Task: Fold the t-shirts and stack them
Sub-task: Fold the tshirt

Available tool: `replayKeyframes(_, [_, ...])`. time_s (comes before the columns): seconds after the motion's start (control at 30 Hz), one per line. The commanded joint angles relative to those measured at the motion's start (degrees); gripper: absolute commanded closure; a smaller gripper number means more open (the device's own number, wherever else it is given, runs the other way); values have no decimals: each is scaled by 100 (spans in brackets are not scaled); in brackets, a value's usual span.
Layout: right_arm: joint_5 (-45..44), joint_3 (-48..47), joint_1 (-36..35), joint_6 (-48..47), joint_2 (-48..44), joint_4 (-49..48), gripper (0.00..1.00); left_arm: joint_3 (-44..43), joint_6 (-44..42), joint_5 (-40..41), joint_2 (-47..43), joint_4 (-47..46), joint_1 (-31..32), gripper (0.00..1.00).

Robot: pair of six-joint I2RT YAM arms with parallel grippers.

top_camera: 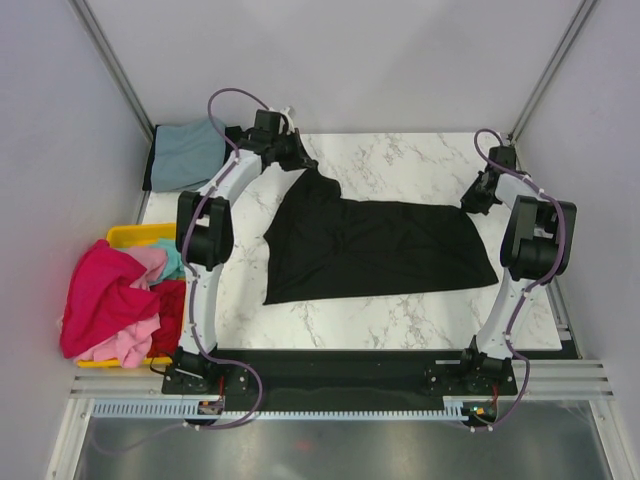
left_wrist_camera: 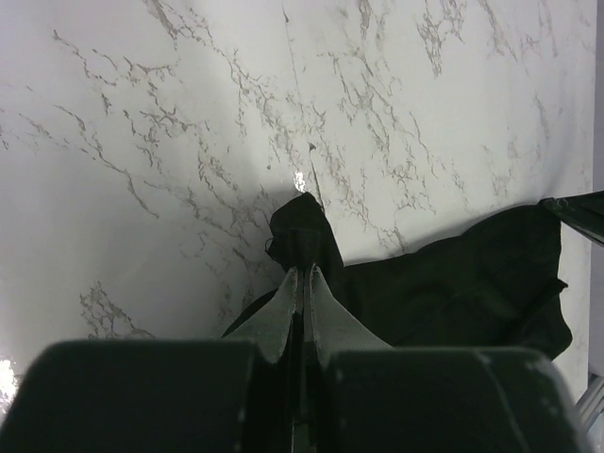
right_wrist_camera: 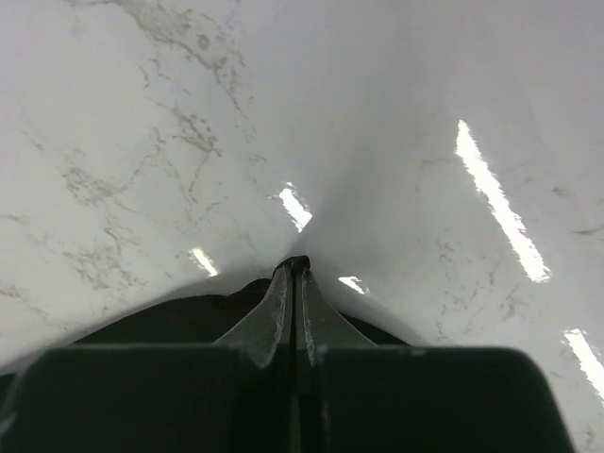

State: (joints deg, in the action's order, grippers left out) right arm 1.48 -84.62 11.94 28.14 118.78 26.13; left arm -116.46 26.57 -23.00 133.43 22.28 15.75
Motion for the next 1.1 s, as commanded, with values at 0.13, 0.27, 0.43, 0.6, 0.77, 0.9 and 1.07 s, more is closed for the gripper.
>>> replayKeyframes(0.13, [871,85,-43,-45,-512,-538,100,-61,-301,-310,-1142,180,16,98])
replayKeyframes(0.27, [828,664,97,16,-1154,-1020,100,728,-660,-240,-2125,355,60,98])
replayKeyframes(0.43, [775,1631,282,148,-1770,-1558,100,2749,-960,295,-3995,365,270,98])
replayKeyframes(0.6, [732,1843,291,244,-1622,-1593,100,4602,-855,586,-5079,356,490,98])
replayKeyframes(0.77, [468,1800,343,306,-1130,-1541,100,5800,-557,911,-5695,391,1000,98])
replayKeyframes(0.9, [424,1738,475,359,-910,-1532,99,6800,153,1306,-6072,540,1343,98])
replayKeyframes(1.07, [161,1992,519,447,-1111,-1409,68,7392,586,2071,-6469,750,1405,70])
